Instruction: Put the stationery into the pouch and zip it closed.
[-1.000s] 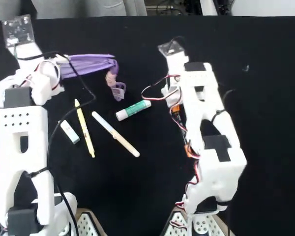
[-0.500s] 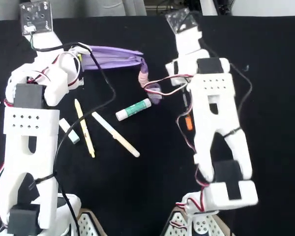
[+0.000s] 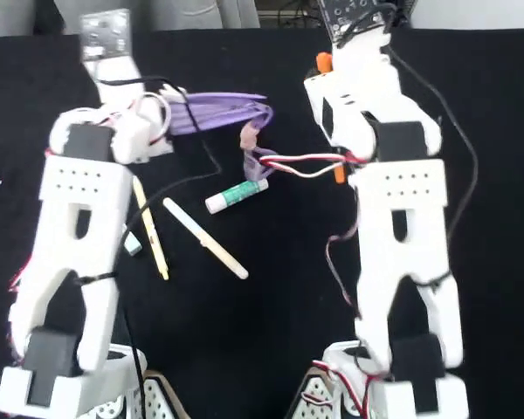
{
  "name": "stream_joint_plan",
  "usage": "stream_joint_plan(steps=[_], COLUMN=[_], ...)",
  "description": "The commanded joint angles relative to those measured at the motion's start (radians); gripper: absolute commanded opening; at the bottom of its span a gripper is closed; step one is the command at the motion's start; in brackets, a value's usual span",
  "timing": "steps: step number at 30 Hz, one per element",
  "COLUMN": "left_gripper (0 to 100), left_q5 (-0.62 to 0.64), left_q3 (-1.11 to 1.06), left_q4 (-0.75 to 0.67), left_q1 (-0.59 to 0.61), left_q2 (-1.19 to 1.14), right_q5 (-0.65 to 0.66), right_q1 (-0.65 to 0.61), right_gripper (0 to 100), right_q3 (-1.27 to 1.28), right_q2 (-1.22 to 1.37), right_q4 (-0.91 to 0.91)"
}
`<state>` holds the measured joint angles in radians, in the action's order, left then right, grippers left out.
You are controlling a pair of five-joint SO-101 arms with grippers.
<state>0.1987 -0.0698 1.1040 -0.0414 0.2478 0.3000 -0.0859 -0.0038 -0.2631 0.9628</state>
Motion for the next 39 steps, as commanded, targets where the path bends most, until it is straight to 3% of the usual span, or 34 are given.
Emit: stream_joint_plan(steps=[1, 11, 15, 19, 26, 34, 39], left_gripper=[3, 3, 3, 3, 3, 3, 3], left_q5=[0.015, 0.015, 0.021, 0.107, 0.106, 0.11, 0.11], left_q3=[0.036, 0.035, 0.035, 0.028, 0.002, -0.007, -0.007], left_q4=[-0.006, 0.0, -0.002, 0.002, 0.002, 0.002, 0.002], left_q1=[-0.062, -0.056, -0.059, -0.061, -0.062, -0.064, -0.064], left_q2=[-0.021, -0.023, -0.023, -0.023, -0.023, -0.021, -0.021], right_q5=[-0.006, -0.135, -0.135, -0.133, -0.133, -0.14, -0.133], right_q1=[-0.063, -0.226, -0.269, -0.301, -0.358, -0.362, -0.417], right_gripper=[1.1, 1.1, 1.1, 1.1, 1.1, 1.1, 1.1], right_q3=[-0.035, 0.091, 0.343, 0.595, 0.769, 1.073, 1.147], right_q2=[-0.148, -0.409, -0.556, -0.719, -0.82, -0.875, -0.885], right_q4=[-0.043, -0.187, -0.391, -0.634, -0.79, -1.197, -1.295])
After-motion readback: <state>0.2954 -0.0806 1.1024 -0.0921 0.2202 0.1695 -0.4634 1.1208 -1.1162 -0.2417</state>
